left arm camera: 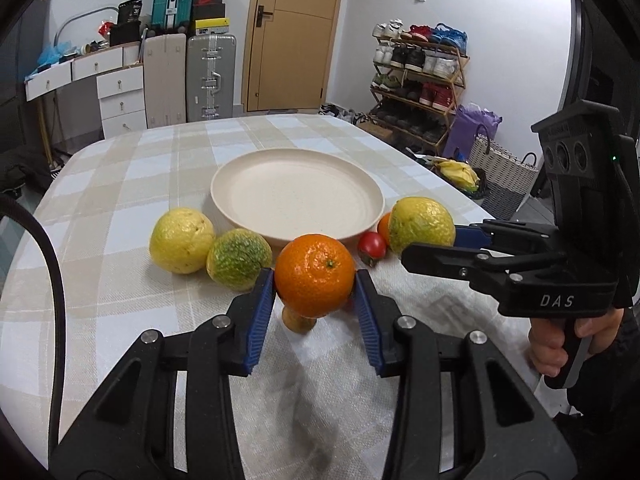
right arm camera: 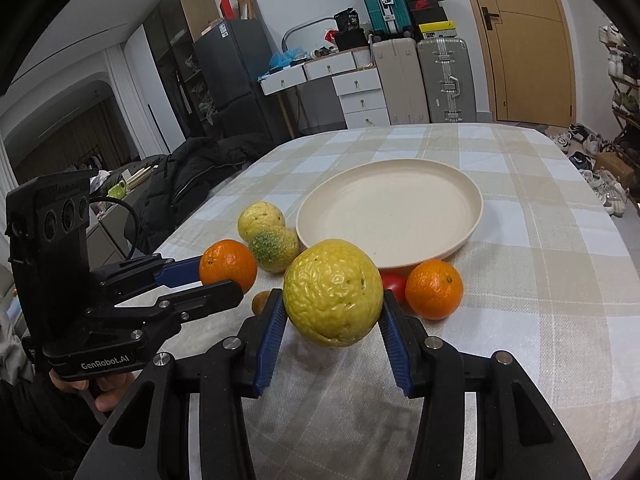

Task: Organize fruits
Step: 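Carry the citron and mandarin over the white plate and open both tools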

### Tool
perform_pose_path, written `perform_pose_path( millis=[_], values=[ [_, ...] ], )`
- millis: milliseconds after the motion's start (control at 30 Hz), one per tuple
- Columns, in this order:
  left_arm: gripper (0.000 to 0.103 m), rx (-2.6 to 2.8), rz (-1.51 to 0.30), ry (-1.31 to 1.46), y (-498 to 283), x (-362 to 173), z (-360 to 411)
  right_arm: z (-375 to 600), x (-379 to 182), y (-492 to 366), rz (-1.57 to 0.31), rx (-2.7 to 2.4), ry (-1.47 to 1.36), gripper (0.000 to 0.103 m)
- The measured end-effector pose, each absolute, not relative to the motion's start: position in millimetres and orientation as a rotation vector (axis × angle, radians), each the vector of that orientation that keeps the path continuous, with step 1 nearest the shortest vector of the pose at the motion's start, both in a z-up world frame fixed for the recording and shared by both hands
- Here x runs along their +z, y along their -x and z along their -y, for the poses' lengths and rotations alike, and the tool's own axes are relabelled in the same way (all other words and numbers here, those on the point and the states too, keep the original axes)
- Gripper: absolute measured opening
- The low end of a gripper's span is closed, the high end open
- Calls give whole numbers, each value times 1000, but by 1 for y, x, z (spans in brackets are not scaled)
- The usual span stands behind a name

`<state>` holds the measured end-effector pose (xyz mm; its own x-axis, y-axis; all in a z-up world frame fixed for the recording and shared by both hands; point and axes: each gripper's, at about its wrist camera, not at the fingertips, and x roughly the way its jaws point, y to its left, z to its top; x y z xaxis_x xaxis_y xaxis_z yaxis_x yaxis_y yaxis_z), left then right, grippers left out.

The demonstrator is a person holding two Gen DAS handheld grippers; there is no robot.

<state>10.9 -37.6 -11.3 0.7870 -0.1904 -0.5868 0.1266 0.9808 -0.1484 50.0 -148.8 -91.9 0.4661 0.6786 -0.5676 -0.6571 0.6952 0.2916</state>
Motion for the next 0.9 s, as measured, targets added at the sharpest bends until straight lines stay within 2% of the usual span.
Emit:
perform_pose_path(
  millis=[900],
  values=[
    [37,-52,-623,106,-93,3,24,149,-74,-110,-744,722,-71,47]
  ],
)
